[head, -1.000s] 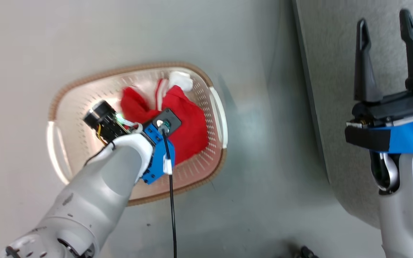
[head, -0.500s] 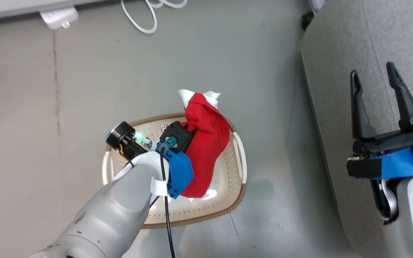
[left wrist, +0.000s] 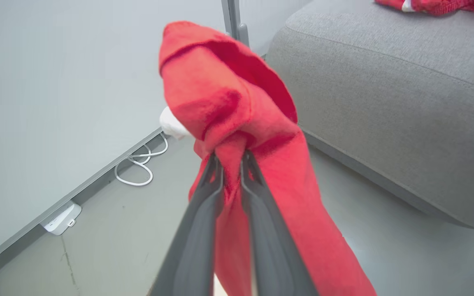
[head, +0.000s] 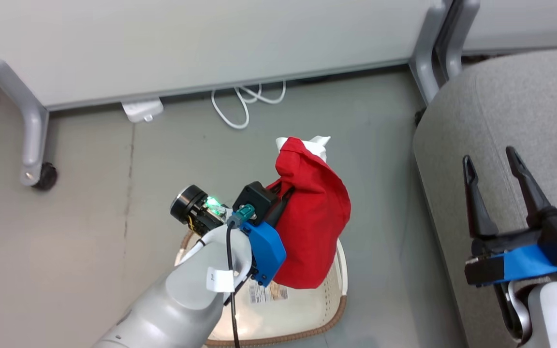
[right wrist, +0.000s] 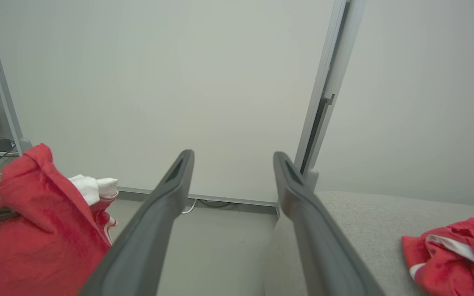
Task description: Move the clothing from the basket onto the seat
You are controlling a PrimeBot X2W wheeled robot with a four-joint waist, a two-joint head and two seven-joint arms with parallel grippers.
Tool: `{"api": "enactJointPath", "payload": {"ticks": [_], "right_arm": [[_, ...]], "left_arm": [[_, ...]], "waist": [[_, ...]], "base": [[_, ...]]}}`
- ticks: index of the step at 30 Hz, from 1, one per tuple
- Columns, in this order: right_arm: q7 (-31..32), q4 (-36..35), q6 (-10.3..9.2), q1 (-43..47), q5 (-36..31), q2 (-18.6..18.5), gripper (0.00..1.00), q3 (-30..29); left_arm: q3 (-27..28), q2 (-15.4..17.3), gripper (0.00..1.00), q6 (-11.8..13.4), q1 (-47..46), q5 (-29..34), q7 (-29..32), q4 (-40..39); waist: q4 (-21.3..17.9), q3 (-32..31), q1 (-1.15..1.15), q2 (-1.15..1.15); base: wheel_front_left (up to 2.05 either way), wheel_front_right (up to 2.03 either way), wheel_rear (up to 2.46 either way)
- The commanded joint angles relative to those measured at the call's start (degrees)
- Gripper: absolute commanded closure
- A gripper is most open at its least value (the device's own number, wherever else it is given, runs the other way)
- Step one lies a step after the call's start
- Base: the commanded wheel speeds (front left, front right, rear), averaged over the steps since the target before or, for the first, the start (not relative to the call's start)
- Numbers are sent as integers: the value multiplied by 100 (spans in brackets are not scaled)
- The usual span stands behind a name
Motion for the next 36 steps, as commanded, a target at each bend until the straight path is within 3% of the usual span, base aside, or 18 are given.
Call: {"api": "enactJointPath", "payload": {"ticks": [1, 15, 25, 36], "right_arm": [[-22, 14, 1, 97, -24, 6, 0, -18], [-22, 135, 1, 733, -26, 129, 0, 60], [-21, 152, 1, 918, -5, 175, 0, 181], [-21, 150, 1, 676, 73, 86, 0, 838]], "left_arm": [[36, -3, 100, 39, 63, 41, -27, -38], [618, 1, 100, 93, 428, 308, -30, -807], [711, -1, 100, 66, 439, 441, -30, -1036], [716, -1, 100, 52, 401, 496, -30, -1090]], "waist": [[83, -221, 1, 0], [210, -988, 1, 0], [298, -1206, 1, 0], [341, -1187, 1, 0]], "base": [[0, 0, 0], [0, 0, 0], [0, 0, 0], [0, 0, 0]]}}
